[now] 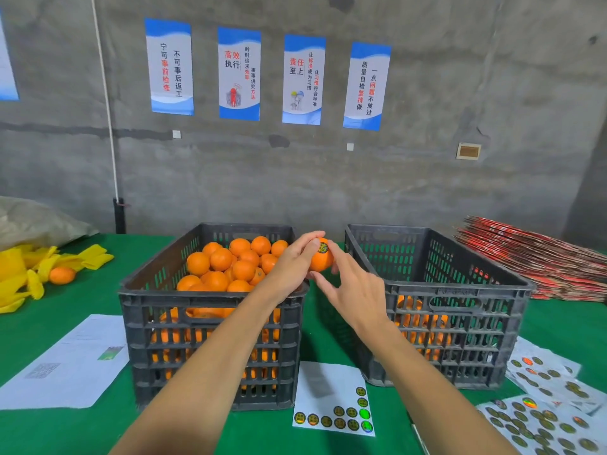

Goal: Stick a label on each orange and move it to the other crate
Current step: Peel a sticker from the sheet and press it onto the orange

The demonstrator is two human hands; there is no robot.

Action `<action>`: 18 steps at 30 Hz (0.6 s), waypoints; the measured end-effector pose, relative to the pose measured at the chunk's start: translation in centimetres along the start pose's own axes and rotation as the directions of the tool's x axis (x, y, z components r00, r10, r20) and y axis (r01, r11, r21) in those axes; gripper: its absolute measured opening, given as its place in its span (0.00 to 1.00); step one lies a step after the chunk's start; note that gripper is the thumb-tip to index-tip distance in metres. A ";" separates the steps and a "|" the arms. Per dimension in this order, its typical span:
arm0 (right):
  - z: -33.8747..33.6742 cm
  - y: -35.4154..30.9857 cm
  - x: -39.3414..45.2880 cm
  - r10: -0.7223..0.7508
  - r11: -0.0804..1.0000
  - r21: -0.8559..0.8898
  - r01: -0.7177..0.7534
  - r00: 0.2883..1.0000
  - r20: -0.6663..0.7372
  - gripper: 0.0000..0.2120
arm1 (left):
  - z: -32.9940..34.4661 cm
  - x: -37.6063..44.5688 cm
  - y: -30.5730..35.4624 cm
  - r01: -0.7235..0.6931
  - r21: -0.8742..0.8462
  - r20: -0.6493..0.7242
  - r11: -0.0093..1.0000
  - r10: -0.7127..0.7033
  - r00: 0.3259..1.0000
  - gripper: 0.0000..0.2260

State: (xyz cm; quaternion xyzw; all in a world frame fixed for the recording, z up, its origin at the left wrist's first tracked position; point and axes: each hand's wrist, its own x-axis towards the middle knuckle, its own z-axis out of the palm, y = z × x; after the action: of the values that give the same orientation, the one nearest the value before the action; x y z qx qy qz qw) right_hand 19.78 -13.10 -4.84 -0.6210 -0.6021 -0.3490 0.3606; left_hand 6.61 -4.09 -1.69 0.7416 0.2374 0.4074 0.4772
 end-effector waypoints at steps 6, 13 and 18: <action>-0.7 1.5 1.2 0.051 0.988 -0.151 -0.039 0.996 0.076 0.33 | -0.1 0.9 0.0 0.131 -0.053 0.032 0.990 -0.129 0.991 0.25; -1.1 8.0 1.8 0.269 0.926 -0.317 -0.205 0.947 0.174 0.32 | -1.9 2.7 -1.4 0.312 -0.184 -0.061 0.932 -0.328 0.943 0.27; -0.4 9.6 1.5 0.485 0.865 -0.242 -0.440 0.857 0.175 0.34 | -2.0 3.8 -2.8 0.361 -0.158 -0.056 0.919 -0.373 0.926 0.24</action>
State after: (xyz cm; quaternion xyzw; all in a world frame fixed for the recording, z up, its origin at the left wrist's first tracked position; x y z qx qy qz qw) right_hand 29.38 -12.85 -3.60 -0.8159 -0.4354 -0.2343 0.2998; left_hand 7.18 0.95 -2.34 0.6293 0.3621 0.3579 0.5872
